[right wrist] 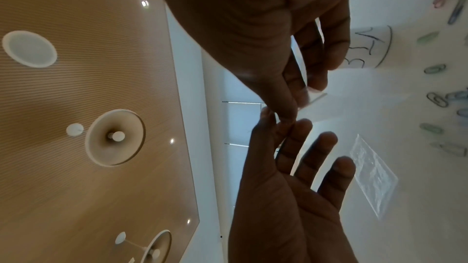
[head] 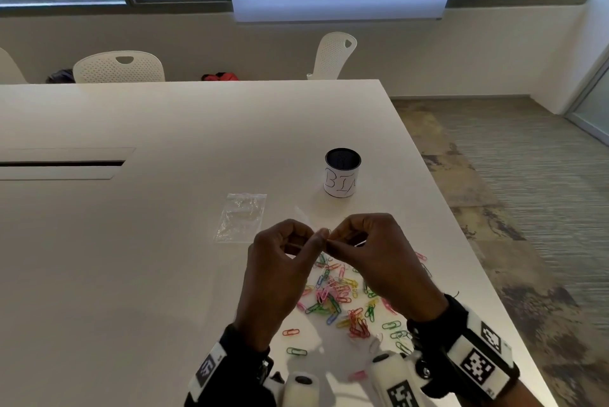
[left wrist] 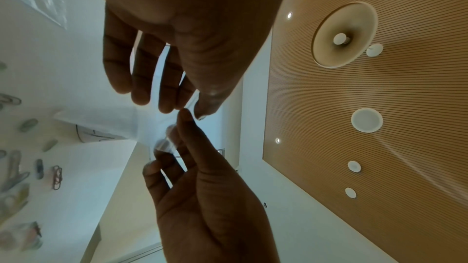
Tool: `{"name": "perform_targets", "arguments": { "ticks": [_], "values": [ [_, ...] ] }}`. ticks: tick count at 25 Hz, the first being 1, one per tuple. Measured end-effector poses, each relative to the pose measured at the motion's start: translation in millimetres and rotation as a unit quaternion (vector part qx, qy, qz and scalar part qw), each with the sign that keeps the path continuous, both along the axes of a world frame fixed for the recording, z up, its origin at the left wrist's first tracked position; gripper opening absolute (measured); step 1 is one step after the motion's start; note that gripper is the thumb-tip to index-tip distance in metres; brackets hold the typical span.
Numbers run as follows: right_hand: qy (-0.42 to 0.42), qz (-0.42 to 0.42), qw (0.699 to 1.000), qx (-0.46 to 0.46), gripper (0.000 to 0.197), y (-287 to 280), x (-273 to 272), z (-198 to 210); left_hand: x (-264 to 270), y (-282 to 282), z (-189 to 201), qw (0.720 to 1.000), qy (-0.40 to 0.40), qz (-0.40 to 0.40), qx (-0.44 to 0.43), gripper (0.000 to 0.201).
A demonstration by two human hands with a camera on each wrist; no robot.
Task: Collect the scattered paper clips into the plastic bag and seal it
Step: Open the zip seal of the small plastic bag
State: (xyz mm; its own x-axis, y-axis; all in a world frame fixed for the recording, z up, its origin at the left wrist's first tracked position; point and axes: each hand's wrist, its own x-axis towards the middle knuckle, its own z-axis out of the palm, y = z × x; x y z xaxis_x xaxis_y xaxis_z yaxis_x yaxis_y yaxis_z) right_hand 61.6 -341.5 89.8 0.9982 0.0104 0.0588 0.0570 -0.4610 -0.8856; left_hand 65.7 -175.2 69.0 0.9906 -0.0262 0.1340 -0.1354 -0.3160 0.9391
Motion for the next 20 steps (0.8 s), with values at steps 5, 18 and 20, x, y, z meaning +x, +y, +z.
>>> {"name": "perform_targets", "arguments": {
  "ticks": [5, 18, 20],
  "values": [
    [0.039, 0.015, 0.998, 0.045, 0.019, 0, 6, -3, 3, -4, -3, 1.000, 0.010, -0.003, -0.025, 0.014],
    [0.000, -0.009, 1.000, 0.000, 0.005, -3, 21, -22, 19, -17, -17, 0.997, 0.037, 0.029, -0.065, 0.012],
    [0.016, -0.011, 1.000, 0.007, 0.007, -3, 23, -25, 22, -17, -19, 0.998, 0.030, 0.023, -0.043, 0.012]
  ]
}}
